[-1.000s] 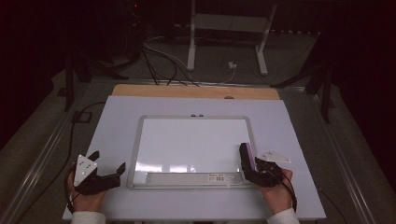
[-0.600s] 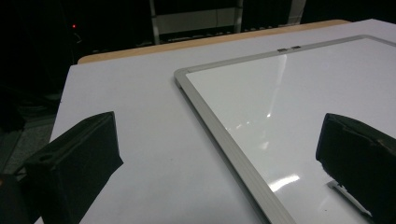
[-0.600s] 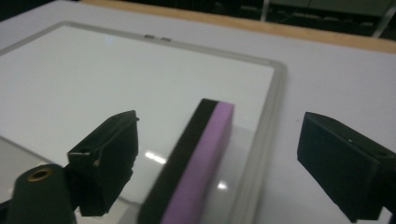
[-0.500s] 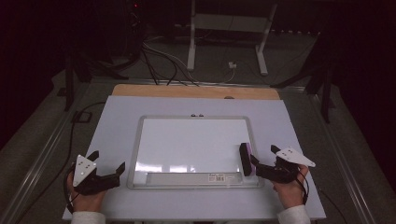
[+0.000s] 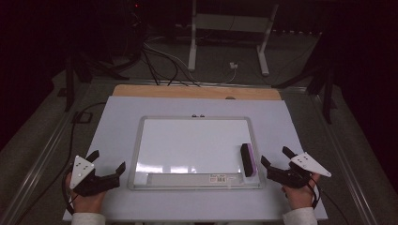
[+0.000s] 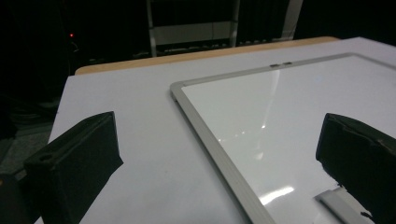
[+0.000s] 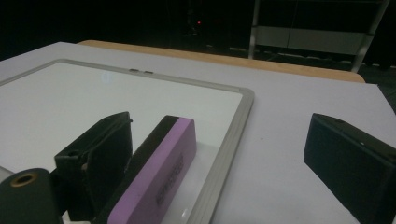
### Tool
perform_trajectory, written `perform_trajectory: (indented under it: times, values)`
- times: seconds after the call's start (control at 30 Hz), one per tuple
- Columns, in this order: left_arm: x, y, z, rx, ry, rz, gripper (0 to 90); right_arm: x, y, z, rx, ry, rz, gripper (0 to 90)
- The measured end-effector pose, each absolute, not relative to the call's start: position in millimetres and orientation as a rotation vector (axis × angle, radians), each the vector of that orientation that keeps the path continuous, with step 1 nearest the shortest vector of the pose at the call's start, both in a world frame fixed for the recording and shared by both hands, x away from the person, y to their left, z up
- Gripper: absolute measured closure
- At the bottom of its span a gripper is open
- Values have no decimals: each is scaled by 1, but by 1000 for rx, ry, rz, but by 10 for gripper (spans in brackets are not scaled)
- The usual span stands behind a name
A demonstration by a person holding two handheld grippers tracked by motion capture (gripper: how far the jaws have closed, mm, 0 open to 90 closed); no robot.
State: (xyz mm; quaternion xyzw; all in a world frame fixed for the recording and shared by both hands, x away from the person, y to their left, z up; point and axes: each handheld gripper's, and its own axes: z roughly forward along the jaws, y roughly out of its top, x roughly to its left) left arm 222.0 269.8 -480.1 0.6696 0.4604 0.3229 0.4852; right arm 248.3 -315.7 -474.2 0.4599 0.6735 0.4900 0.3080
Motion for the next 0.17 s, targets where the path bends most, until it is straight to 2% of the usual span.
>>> perform_trajectory:
  times: [0.17]
  values:
    - [222,271,-480,1622,1123,784,6,247,-317,-474,1209,1771,1301,76]
